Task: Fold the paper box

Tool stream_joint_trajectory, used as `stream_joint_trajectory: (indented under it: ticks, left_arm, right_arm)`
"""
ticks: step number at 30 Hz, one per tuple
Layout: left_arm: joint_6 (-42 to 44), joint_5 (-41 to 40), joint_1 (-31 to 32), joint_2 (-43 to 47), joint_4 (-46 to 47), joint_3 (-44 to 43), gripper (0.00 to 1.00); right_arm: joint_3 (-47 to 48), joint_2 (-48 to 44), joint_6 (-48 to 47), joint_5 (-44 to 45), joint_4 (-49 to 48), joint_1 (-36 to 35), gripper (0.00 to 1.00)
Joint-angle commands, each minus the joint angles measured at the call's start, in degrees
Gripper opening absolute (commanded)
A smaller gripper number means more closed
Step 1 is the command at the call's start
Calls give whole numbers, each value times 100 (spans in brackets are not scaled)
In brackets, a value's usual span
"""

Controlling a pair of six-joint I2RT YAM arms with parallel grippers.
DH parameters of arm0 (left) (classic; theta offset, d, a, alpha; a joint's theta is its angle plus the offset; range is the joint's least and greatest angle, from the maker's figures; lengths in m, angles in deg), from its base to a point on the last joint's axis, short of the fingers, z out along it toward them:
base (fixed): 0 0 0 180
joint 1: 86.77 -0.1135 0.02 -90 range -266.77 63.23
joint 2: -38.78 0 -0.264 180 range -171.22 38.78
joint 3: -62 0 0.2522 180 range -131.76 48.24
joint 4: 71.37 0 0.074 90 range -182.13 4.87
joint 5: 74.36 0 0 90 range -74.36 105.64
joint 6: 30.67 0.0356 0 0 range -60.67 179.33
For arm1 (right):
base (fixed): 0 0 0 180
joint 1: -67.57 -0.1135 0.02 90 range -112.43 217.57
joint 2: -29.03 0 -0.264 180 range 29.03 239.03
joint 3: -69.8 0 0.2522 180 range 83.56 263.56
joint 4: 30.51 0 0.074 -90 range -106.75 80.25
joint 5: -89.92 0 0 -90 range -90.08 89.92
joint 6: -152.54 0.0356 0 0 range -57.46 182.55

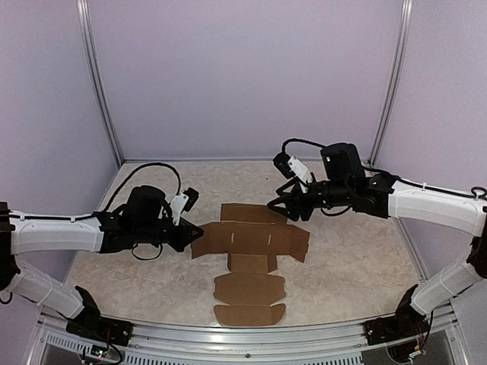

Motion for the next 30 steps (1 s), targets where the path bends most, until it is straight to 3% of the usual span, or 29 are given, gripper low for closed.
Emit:
stream_joint_trajectory:
  ticks: [1,9,16,25,30]
  left_arm:
    - [234,-425,149,-56,-310,-187,0]
    - [352,-719,325,-69,-472,-227,0]
    - [382,-835,417,-93,-535,-262,0]
    - [387,-996,470,-82,-591,-262,0]
    - [387,-1013,490,-105,-599,-271,0]
  right_arm:
    - [557,206,-680,187,919,25,58]
    - [1539,868,-1497,-360,2285,255,62]
    - [2283,1631,-1846,-782,3219,340,60]
    - [2635,2269,-1906,-855,3482,353,49]
    - [2750,2443,-1906,-910,3522,353,37]
